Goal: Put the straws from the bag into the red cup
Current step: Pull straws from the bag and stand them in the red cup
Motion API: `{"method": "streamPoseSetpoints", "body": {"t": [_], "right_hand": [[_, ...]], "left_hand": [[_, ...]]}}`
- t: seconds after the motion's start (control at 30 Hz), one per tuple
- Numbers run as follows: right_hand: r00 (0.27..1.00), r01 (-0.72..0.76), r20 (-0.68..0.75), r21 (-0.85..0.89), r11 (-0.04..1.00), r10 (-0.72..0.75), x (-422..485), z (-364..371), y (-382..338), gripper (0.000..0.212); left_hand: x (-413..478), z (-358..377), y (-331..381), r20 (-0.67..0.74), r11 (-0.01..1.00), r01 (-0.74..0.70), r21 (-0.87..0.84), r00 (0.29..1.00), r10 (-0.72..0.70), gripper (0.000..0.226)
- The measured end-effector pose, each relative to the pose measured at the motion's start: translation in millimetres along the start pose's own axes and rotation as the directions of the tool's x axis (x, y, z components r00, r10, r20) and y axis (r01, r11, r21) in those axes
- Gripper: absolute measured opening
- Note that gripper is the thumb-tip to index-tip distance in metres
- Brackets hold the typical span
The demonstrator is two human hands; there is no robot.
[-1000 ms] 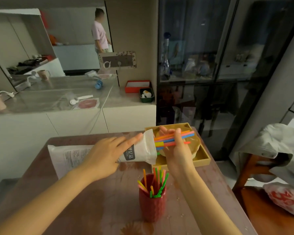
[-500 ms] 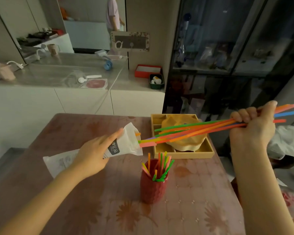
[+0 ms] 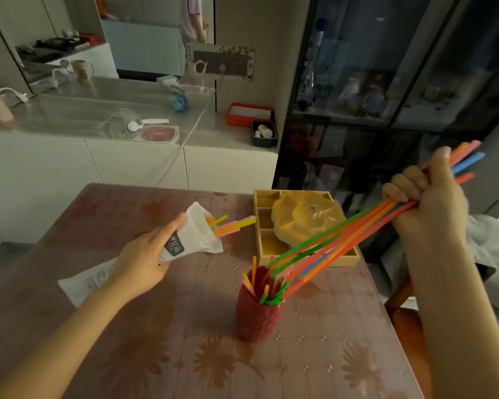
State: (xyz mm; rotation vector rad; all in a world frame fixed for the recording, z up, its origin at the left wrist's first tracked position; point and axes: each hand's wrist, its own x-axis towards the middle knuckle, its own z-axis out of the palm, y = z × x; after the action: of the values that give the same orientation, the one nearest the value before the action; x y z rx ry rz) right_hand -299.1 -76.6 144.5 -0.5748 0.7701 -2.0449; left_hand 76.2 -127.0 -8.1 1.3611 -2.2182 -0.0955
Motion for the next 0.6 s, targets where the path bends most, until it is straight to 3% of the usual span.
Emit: {"method": "streamPoseSetpoints", "body": {"t": [0.27,0.6], "right_hand": [[0.985,0.05,0.175,-0.273,0.961,-0.001,-10,45,44,0.031],[0.899,0.08,0.407,-0.513,0.855,0.16,-28,71,78,0.029]], "left_hand": [[1,0,-6,-0.009,1.0,-0.023,-0.015,1.0,0.023,0.107],[3,4,-8,-0.003,0.999,-0.037,-0.021,0.999,0.037,0.111]]}}
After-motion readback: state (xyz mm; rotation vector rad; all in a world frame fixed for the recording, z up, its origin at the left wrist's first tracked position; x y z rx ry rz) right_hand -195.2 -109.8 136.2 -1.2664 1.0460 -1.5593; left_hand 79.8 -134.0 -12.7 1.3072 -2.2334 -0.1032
